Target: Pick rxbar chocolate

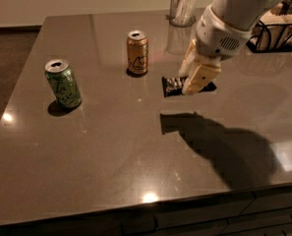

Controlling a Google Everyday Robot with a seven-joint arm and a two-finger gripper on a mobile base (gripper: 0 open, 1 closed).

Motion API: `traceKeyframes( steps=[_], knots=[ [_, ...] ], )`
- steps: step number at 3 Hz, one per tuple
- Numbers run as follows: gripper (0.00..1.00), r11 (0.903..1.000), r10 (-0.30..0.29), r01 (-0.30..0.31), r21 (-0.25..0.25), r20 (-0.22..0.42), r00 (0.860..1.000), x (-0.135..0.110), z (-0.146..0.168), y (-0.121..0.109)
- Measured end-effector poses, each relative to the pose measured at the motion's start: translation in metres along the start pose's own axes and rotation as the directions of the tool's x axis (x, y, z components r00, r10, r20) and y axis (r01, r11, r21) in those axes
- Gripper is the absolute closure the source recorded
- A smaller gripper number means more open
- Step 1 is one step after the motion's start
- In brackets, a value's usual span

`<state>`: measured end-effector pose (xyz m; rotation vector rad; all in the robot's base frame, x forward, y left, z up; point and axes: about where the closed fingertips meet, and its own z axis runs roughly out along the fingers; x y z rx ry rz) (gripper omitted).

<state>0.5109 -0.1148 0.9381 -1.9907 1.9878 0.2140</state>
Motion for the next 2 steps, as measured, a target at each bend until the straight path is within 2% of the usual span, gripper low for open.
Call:
traceKeyframes(
  steps=[1,2],
  knots=[
    [1.0,0.9998,0.007,-0.006,-0.017,0.074,0.997,-0.0073,-0.0149,0.0036],
    [1.0,1.0,0.004,-0.003,-0.008,0.088,0.996,-0.0121,-0.0159,0.0018]
  ],
)
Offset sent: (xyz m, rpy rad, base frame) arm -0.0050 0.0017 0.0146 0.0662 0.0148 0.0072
